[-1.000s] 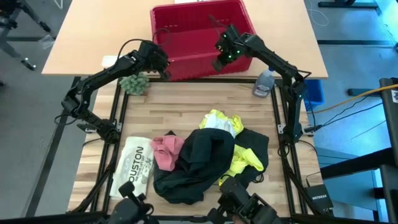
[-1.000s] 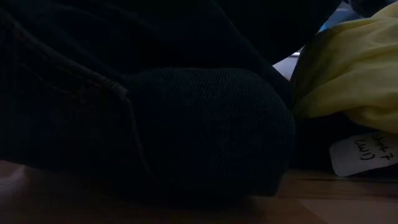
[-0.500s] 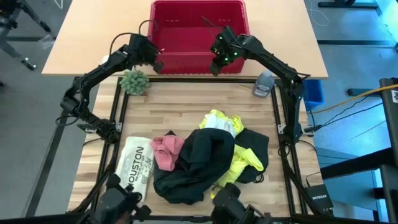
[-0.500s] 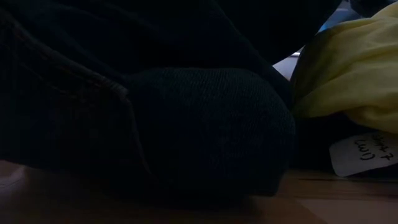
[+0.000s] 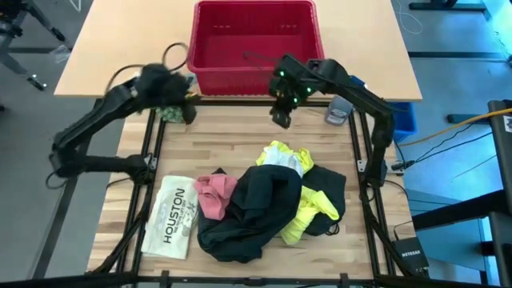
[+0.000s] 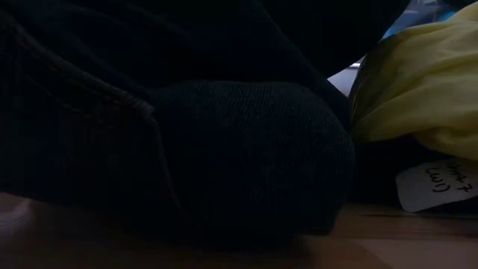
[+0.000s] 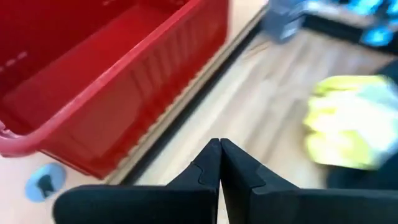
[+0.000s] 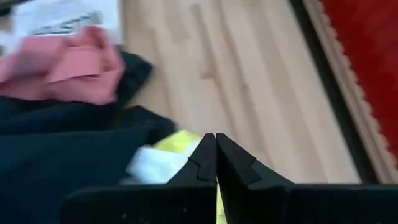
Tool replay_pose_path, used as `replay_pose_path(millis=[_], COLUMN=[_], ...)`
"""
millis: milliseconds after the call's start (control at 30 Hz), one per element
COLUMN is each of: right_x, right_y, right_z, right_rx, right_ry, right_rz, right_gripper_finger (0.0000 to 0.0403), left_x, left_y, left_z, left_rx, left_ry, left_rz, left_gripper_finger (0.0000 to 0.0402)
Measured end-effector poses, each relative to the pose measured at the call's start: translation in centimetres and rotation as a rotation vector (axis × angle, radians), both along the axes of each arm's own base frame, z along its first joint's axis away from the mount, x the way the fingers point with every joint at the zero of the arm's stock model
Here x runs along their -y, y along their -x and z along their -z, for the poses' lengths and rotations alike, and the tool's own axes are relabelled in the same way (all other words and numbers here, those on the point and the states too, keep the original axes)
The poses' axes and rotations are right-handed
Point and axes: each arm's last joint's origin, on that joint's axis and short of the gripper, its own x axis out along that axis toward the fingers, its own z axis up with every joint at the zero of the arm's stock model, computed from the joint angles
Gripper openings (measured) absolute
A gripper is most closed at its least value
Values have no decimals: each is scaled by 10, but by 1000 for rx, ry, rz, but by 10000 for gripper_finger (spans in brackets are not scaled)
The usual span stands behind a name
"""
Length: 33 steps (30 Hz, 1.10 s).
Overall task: Fold laundry
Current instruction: Adjust the clothes
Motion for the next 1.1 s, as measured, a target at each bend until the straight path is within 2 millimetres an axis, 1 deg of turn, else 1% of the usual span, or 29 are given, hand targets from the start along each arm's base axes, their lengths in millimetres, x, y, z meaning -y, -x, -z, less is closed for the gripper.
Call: replay_pose_path(millis=[100, 200, 333, 433, 533, 667, 767, 867, 967, 1033, 1100], right_x=[-32, -59, -80, -89, -96, -105, -108, -107, -107, -108, -109], right_y=[-3, -7, -16, -29, -41, -53, -59, -62, -64, -70, -78], right_z=[-7, -8, -5, 0, 4, 3, 0, -5, -5, -2, 8], right_rx=[19, 5, -1, 31, 71, 147, 211, 269, 286, 307, 287], right_ry=[-13, -7, 27, 17, -1, -3, -6, 3, 28, 21, -21], right_rz=[-58, -77, -82, -77, -81, -81, -68, -61, -77, -117, -171], right_gripper_finger=[0, 0, 0, 0, 0, 1, 0, 1, 3, 12, 32], left_x=[31, 55, 76, 87, 95, 100, 102, 105, 108, 110, 111], left_y=[16, 29, 37, 35, 28, 15, 9, 7, 6, 6, 6], left_z=[-5, -5, 3, 14, 29, 46, 56, 61, 62, 61, 61], left_rx=[69, 118, 133, 86, 42, 36, 47, 45, 41, 40, 36], left_ry=[42, 89, 190, 275, 325, 328, 364, 400, 402, 389, 377], left_rz=[47, 109, 228, 299, 348, 402, 391, 380, 390, 393, 399], left_gripper_finger=[0, 0, 0, 0, 0, 0, 0, 0, 0, 0, 0])
